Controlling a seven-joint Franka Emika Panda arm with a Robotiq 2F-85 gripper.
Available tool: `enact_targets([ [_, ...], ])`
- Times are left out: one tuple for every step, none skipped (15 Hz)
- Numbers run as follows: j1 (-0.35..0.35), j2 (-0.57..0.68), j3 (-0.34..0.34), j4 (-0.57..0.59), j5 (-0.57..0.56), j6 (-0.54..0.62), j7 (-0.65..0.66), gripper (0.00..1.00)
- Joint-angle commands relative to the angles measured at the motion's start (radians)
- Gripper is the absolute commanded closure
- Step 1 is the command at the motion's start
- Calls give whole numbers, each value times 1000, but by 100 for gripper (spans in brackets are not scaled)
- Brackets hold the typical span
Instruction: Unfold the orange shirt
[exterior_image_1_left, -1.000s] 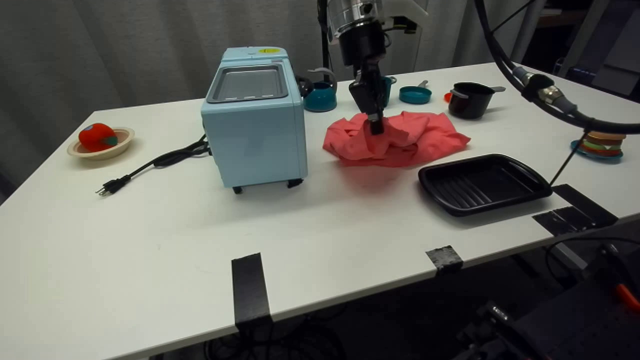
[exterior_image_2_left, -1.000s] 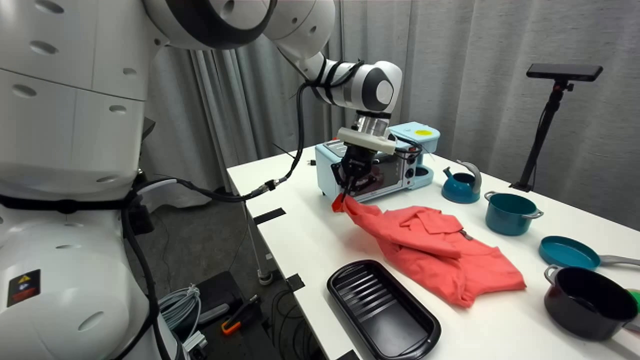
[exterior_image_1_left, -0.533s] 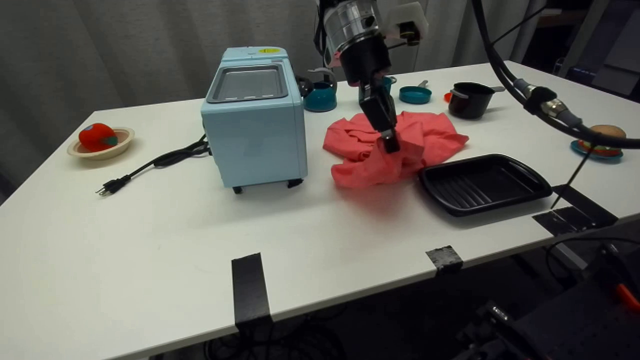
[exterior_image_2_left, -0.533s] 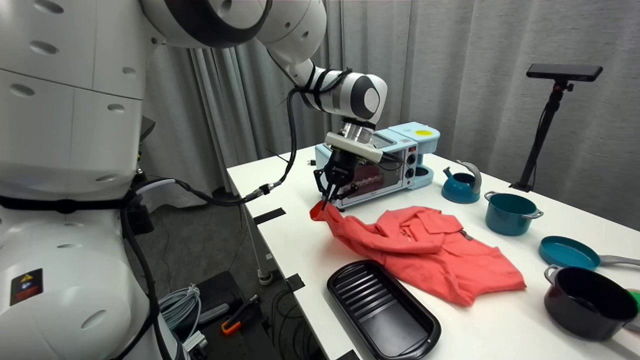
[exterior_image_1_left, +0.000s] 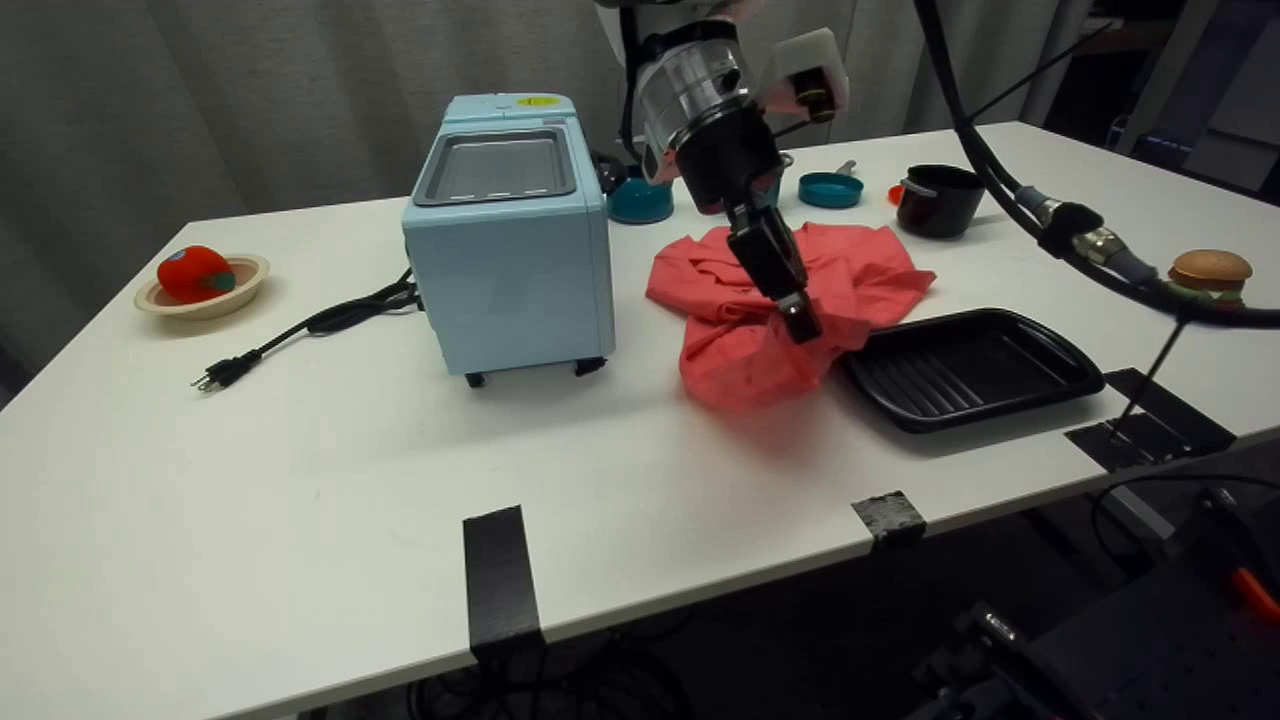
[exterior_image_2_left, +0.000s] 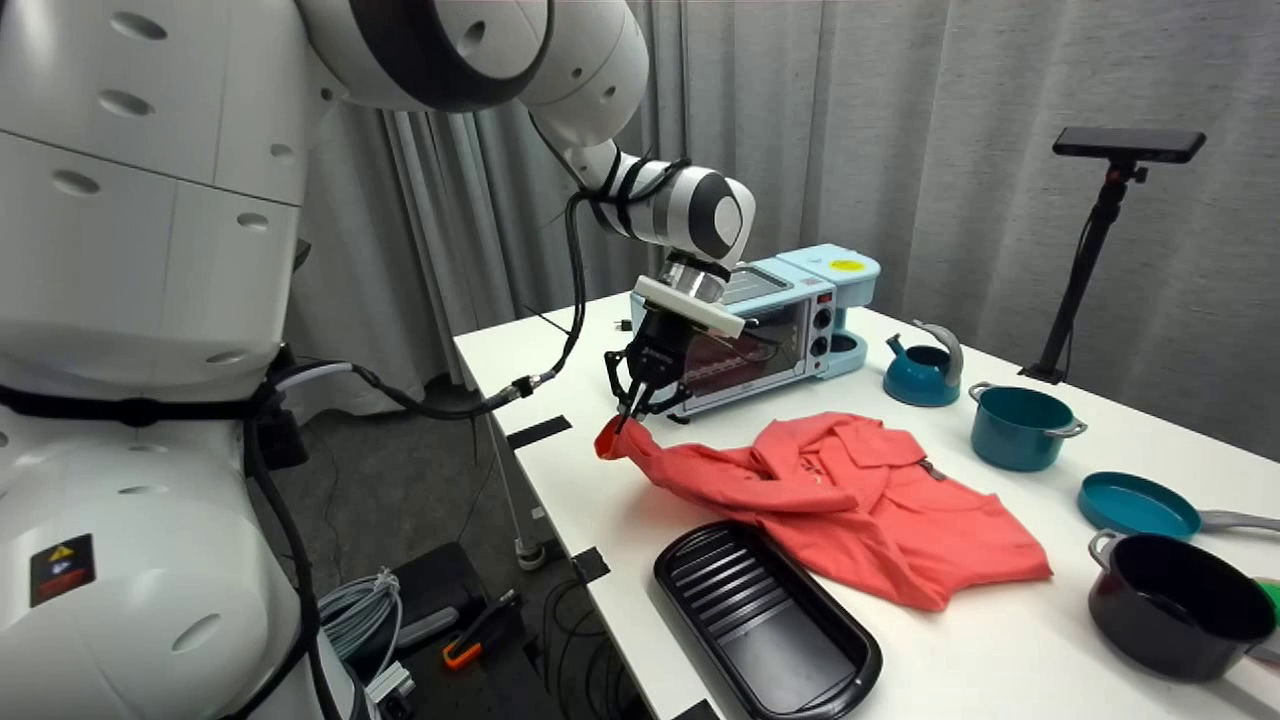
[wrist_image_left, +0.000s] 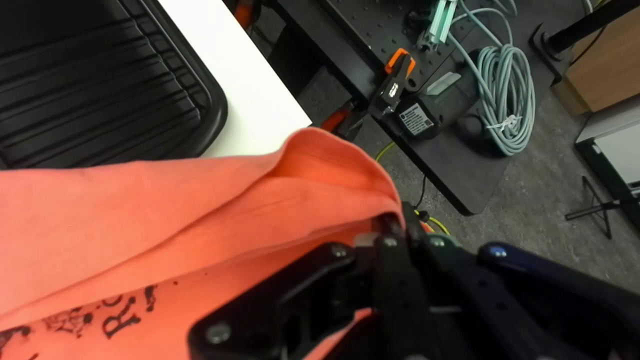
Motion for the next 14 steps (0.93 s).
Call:
enact_targets([
  [10,17,6,9,-3,-49,-10,99],
  [11,23,7,11,-1,-56,-8,71],
  [10,28,8,13,3,-67,-13,71],
  [10,28,7,11,4,-67,-9,65],
  [8,21,5,6,4,-57,-5,56],
  [5,14,2,1,4,-48,-1,49],
  [2,8,-2,-1,3,-42,3,41],
  [-1,2,-8,-3,-2,-34,10,34],
  [-7,-6,-16,-3,-5,-19,19,26],
  [-12,-13,-24,-2,-6,-12,28,19],
  [-19,-23,-36,0,-8,-1,38,12],
  [-24,-29,-46,4,-9,8,49,4],
  [-31,-34,-58,13,-7,17,61,1],
  [-37,-35,-68,21,-6,30,70,0],
])
